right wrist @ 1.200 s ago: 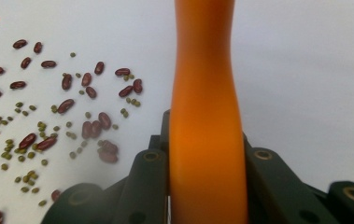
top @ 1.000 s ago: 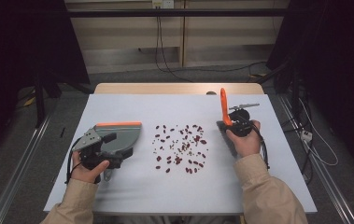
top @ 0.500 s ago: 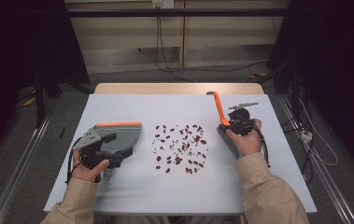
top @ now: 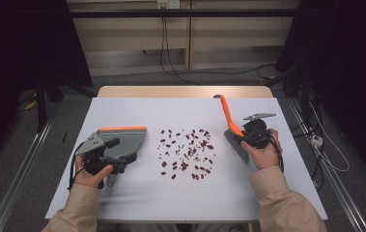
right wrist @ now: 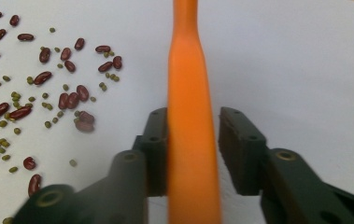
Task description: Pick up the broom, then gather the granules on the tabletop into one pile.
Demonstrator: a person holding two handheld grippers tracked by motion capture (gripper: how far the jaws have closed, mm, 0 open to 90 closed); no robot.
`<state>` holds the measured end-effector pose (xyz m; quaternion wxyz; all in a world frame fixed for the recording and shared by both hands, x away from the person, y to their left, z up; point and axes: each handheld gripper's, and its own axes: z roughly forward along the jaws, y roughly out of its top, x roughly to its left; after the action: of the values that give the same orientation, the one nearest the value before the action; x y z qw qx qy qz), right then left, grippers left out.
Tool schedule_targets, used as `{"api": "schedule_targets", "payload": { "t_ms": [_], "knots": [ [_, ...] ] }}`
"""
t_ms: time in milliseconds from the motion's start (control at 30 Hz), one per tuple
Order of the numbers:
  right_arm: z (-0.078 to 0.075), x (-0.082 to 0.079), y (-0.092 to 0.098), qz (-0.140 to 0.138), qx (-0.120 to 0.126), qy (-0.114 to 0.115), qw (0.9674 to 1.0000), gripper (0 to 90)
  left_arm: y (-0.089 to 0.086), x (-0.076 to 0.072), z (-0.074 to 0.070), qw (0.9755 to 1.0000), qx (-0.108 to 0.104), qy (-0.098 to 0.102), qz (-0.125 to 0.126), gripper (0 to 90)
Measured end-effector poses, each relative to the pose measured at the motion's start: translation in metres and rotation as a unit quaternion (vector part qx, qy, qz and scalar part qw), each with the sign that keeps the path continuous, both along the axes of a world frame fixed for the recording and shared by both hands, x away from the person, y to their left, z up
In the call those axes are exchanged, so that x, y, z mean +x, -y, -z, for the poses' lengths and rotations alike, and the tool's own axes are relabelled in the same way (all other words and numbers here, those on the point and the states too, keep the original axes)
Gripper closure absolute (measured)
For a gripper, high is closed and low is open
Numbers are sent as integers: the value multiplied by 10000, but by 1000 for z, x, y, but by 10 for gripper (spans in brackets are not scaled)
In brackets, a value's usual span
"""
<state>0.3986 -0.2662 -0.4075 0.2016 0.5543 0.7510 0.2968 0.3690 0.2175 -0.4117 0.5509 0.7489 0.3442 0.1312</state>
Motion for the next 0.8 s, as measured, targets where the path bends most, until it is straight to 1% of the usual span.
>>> {"api": "schedule_targets", "payload": {
  "t_ms": [67, 133, 200, 333, 433, 500, 600, 700, 800],
  "knots": [
    [0, -1, 2, 71, 21, -42, 10000, 676, -1, 0, 0, 10000, 30, -3, 2, 54],
    [1, 0, 4, 23, 14, 9, 10000, 698, -1, 0, 0, 10000, 42, 12, 2, 55],
    [1, 0, 5, 72, -5, 34, 10000, 700, 0, 0, 0, 10000, 56, 15, 8, 54],
    [4, 0, 8, 221, 176, 40, 9996, 704, -2, 0, 0, 10000, 18, -7, -22, 55],
    [3, -1, 9, 226, 310, -48, 9993, 709, -2, 0, 1, 10000, 26, -6, -24, 55],
    [3, -1, 9, 242, 278, -82, 9993, 711, -2, -1, 1, 10000, 48, -5, -18, 54],
    [2, -1, 9, 245, 322, -105, 9991, 713, -2, -1, 1, 10000, 32, -5, -26, 55],
    [1, -1, 8, 182, 343, -71, 9992, 713, -2, 0, 0, 10000, 28, 7, -26, 55],
    [1, 0, 8, 136, 484, 13, 9987, 714, -3, 0, 1, 10000, 28, 1, -21, 55]
  ]
}}
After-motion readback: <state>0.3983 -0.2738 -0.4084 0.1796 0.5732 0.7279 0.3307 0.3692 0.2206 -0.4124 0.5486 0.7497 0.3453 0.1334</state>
